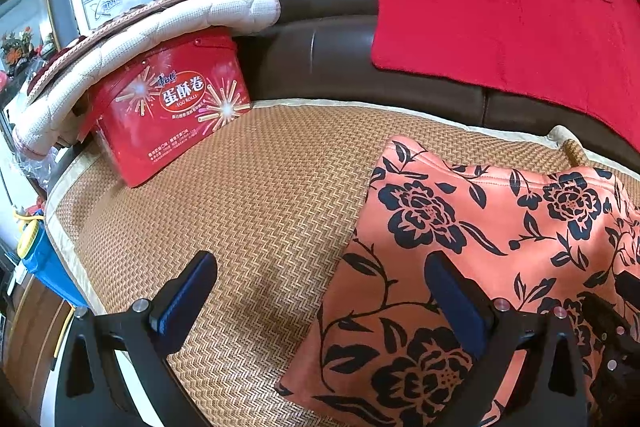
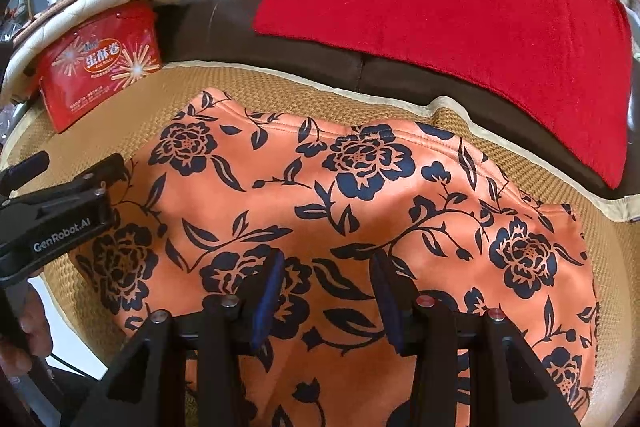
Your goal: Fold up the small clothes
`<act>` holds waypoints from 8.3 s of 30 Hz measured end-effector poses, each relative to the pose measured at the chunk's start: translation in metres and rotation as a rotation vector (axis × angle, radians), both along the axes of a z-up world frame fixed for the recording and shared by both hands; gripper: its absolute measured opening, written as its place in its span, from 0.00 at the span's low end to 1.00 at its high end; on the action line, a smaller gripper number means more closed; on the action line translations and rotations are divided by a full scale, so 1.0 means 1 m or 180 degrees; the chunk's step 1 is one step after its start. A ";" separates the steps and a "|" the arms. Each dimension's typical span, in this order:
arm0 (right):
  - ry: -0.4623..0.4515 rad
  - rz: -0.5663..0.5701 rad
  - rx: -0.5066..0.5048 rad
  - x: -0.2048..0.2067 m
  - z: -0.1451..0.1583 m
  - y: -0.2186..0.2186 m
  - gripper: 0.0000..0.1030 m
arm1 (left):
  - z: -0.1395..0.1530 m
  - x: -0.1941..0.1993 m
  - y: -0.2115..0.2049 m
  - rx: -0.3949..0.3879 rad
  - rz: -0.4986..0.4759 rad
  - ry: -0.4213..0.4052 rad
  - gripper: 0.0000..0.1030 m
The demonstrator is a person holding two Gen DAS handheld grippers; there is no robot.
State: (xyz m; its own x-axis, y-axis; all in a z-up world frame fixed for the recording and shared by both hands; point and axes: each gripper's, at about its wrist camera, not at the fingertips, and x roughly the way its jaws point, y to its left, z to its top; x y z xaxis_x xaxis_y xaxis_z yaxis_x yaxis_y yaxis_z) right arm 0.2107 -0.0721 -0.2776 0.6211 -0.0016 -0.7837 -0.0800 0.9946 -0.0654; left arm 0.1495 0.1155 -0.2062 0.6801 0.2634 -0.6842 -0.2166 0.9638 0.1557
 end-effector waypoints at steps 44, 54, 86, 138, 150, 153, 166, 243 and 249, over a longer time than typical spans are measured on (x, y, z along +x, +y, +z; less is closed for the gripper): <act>0.0236 0.0044 0.0499 0.004 -0.027 -0.024 0.51 | -0.050 -0.046 0.047 -0.2655 0.0152 0.0306 0.87; 0.0280 0.0156 0.0541 0.005 -0.026 -0.026 0.51 | -0.029 -0.021 0.004 -0.1355 -0.0046 0.0354 0.19; 0.1260 0.0811 0.1012 0.144 0.055 0.045 0.72 | -0.008 -0.032 -0.019 -0.0699 -0.0535 0.0106 0.15; 0.1586 0.0839 0.0359 0.165 0.012 0.084 0.18 | 0.015 -0.057 -0.057 -0.0240 -0.1019 -0.0449 0.14; 0.0724 0.0220 0.1450 0.078 0.072 -0.096 0.08 | 0.048 -0.110 -0.147 -0.0344 -0.2146 -0.0839 0.14; 0.0504 0.0042 0.1722 0.052 0.075 -0.139 0.08 | 0.050 -0.113 -0.174 -0.0355 -0.2329 -0.0799 0.05; 0.0695 -0.0156 0.2667 0.022 0.008 -0.225 0.11 | 0.018 -0.114 -0.231 0.0072 -0.2436 -0.0394 0.05; 0.0896 0.0667 0.2308 0.047 -0.015 -0.042 0.28 | 0.002 -0.004 -0.002 -0.1637 -0.0906 -0.0132 0.25; 0.0801 0.0566 0.2482 0.085 0.046 -0.061 0.86 | 0.025 -0.031 -0.050 -0.0963 -0.1474 -0.0448 0.24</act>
